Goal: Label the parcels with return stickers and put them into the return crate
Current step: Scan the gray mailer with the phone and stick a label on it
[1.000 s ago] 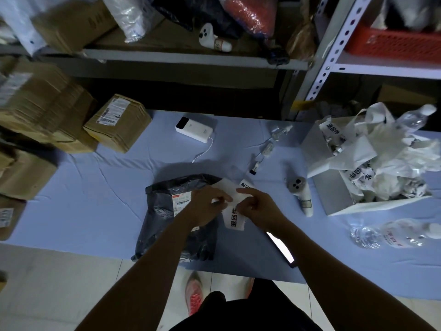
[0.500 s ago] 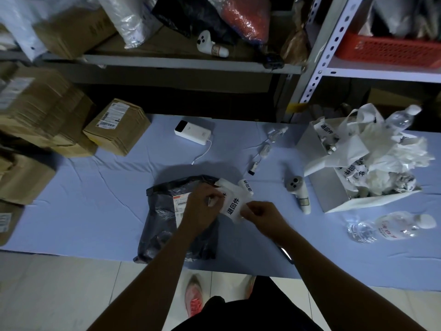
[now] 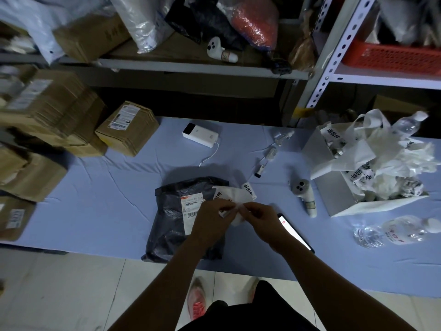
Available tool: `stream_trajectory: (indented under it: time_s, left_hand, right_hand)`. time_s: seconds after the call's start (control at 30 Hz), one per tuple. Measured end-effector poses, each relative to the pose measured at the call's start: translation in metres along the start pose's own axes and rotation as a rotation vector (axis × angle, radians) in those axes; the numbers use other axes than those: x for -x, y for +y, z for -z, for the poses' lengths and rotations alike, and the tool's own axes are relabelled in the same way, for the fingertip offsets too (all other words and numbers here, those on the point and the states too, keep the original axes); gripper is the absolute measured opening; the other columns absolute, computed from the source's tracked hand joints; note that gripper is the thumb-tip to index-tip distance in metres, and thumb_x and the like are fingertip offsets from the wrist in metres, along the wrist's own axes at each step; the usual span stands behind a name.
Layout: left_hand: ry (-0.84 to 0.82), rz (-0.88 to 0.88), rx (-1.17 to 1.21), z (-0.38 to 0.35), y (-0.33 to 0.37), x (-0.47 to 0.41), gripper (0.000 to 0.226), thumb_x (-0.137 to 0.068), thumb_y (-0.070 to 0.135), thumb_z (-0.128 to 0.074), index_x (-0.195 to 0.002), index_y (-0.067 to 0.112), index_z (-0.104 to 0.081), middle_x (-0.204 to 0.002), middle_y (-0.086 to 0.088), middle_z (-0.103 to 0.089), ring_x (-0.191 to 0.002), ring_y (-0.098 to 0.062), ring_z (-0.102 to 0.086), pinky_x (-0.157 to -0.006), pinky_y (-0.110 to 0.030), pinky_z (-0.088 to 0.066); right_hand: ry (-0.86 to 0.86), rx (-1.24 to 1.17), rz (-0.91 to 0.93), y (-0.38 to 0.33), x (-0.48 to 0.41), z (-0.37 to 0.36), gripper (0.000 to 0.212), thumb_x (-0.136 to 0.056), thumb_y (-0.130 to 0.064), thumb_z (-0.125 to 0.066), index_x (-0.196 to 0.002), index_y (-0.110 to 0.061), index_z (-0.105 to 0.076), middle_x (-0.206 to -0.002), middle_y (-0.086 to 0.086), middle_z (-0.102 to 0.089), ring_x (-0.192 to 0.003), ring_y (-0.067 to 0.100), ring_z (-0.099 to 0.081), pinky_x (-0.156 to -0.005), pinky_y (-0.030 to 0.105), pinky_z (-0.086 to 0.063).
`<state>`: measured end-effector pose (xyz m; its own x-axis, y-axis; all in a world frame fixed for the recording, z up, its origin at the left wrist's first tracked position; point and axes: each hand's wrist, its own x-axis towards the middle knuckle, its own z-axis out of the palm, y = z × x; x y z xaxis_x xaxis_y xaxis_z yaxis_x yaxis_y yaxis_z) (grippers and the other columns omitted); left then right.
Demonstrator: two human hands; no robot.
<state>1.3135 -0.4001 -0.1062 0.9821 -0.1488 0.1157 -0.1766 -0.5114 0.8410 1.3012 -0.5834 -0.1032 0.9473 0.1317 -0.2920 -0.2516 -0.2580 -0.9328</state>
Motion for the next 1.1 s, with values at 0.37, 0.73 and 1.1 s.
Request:
stream_trajectory:
  time_s: [0.37,0.73,1.1]
  left_hand:
    - [0.003,0.139,0.090,-0.002,0.008,-0.001,0.014,-0.088,0.020,-0.077,-0.101,0.016,-0.080,-0.089,0.011,-0.076,-0.081,0.003,-0.070,-0.072,-0.013,-0.054]
    - [0.278,0.361,0.181,0.002,0.011,-0.017,0.012,-0.096,0.010,-0.059,-0.087,0.015,-0.063,-0.077,0.004,-0.063,-0.069,-0.009,-0.057,-0.063,-0.021,-0.047]
    - [0.422,0.173,0.052,0.035,0.011,-0.008,0.013,-0.101,0.013,-0.057,-0.091,0.021,-0.055,-0.097,0.008,-0.048,-0.086,-0.001,-0.052,-0.073,-0.008,-0.042]
  right_hand:
    - [-0.016,0.124,0.055,-0.003,0.004,0.004,0.022,-0.102,-0.035,-0.058,-0.112,-0.025,-0.075,-0.101,-0.012,-0.074,-0.094,0.004,-0.066,-0.078,0.012,-0.048]
    - [0.238,0.393,-0.154,0.023,-0.008,0.020,0.023,-0.099,-0.022,-0.060,-0.086,-0.009,-0.074,-0.085,0.004,-0.068,-0.083,0.024,-0.067,-0.074,0.034,-0.051]
    - [0.014,-0.152,-0.096,-0.043,-0.008,-0.031,0.015,-0.102,-0.032,-0.058,-0.109,-0.025,-0.070,-0.091,0.006,-0.077,-0.086,0.023,-0.074,-0.074,0.030,-0.056]
